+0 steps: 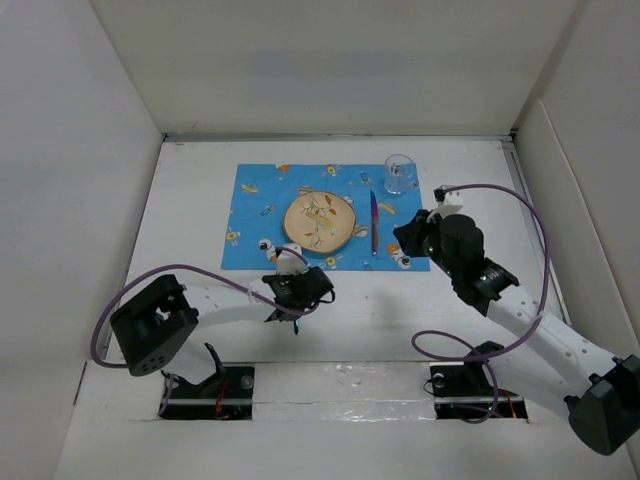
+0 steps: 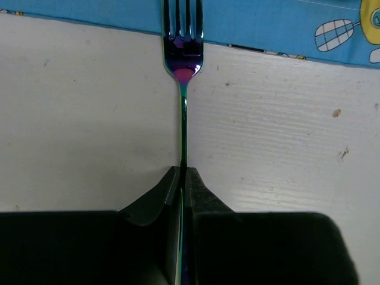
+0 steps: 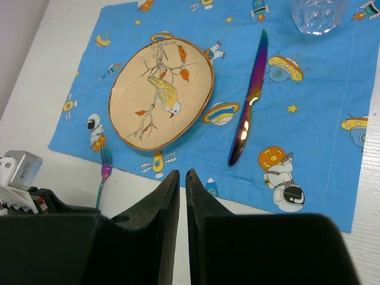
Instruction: Set the dinner table for one person
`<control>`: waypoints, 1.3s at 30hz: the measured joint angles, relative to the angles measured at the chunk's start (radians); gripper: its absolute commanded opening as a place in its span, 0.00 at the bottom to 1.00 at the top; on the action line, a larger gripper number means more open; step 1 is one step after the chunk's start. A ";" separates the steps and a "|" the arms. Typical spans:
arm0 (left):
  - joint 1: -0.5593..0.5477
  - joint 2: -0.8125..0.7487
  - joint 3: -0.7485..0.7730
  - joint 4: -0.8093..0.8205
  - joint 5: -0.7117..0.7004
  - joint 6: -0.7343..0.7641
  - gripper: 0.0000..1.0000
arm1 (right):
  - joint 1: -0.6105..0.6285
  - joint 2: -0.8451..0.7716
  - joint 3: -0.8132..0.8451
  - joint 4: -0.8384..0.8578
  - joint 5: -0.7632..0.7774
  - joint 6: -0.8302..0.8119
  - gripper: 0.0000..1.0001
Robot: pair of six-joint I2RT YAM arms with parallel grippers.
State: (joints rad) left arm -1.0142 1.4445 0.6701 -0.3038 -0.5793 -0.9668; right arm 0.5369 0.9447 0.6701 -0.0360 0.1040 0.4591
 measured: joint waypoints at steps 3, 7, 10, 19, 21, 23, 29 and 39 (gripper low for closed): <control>-0.005 -0.013 0.007 -0.047 0.000 -0.001 0.00 | 0.000 0.000 -0.003 0.008 0.000 0.000 0.14; -0.005 -0.130 0.040 -0.166 0.011 0.018 0.00 | 0.000 0.001 -0.015 0.022 -0.001 0.000 0.14; 0.086 -0.283 0.124 -0.185 0.047 0.127 0.00 | 0.000 0.020 -0.018 0.038 -0.008 0.000 0.14; 0.538 -0.142 0.518 -0.136 0.187 0.518 0.00 | 0.000 0.043 -0.050 0.050 -0.022 -0.002 0.13; 0.556 -0.053 0.566 -0.137 0.196 0.586 0.00 | 0.000 0.025 -0.057 0.051 -0.022 -0.003 0.13; 0.575 0.029 0.587 -0.133 0.226 0.640 0.00 | 0.000 0.000 -0.064 0.050 -0.022 -0.003 0.13; 0.630 0.229 0.588 -0.114 0.284 0.727 0.00 | 0.000 -0.049 -0.065 0.052 -0.021 -0.004 0.13; 0.634 0.386 0.605 -0.056 0.269 0.765 0.00 | 0.000 -0.046 -0.065 0.052 -0.027 -0.011 0.13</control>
State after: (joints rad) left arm -0.3801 1.8309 1.2751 -0.3595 -0.3103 -0.2016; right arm 0.5373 0.8989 0.6048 0.0158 0.0772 0.4480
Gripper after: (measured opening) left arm 0.025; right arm 0.136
